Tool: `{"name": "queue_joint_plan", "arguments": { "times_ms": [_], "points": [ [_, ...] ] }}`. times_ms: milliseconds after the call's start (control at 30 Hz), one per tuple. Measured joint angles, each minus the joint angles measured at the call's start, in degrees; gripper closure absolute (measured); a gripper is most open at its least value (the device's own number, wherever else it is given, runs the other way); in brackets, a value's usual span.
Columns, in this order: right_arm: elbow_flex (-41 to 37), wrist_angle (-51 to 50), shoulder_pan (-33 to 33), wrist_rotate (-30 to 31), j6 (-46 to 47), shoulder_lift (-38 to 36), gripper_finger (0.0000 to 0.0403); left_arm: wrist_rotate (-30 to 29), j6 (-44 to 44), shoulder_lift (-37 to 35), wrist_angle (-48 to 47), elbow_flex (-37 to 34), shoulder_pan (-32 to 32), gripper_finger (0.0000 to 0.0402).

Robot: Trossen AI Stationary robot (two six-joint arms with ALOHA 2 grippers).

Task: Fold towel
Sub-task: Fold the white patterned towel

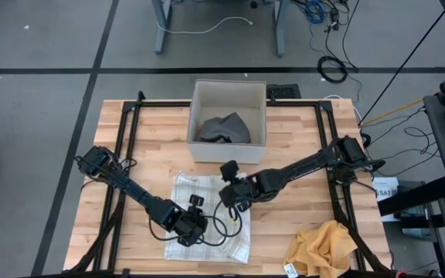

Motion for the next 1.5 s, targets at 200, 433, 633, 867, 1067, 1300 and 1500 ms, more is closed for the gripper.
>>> {"name": "queue_joint_plan", "arguments": {
  "times_ms": [200,433,633,867,1067,1300,1500],
  "points": [
    [0.0,1.7,1.3,4.2,-8.2,-0.6,0.0172,0.1,0.0,0.0,1.0,0.0,0.0,0.0278],
    [0.0,6.7,-1.0,-0.1,-14.3,-0.2,0.0185,1.1,0.0,0.0,2.1,0.0,0.0,0.0278],
    [0.0,8.5,-2.6,-2.1,-15.6,-0.1,0.0186,1.1,-0.8,0.0,2.3,0.0,0.0,0.0278],
    [0.0,6.2,-2.0,1.4,-11.0,-0.7,0.0186,1.8,-1.5,0.0,2.4,0.0,0.0,0.0278],
    [0.0,-0.1,1.9,-2.0,4.2,-5.4,0.0186,2.4,-1.5,0.0,2.4,0.0,0.0,0.0278],
    [0.0,2.5,10.8,-18.6,25.9,-5.6,0.0186,2.7,-0.1,0.0,2.4,0.0,0.0,0.0278],
    [0.0,11.0,19.2,-15.7,29.6,-0.6,0.0186,2.7,0.1,0.0,2.2,0.6,-0.1,0.0278]
  ]
}}
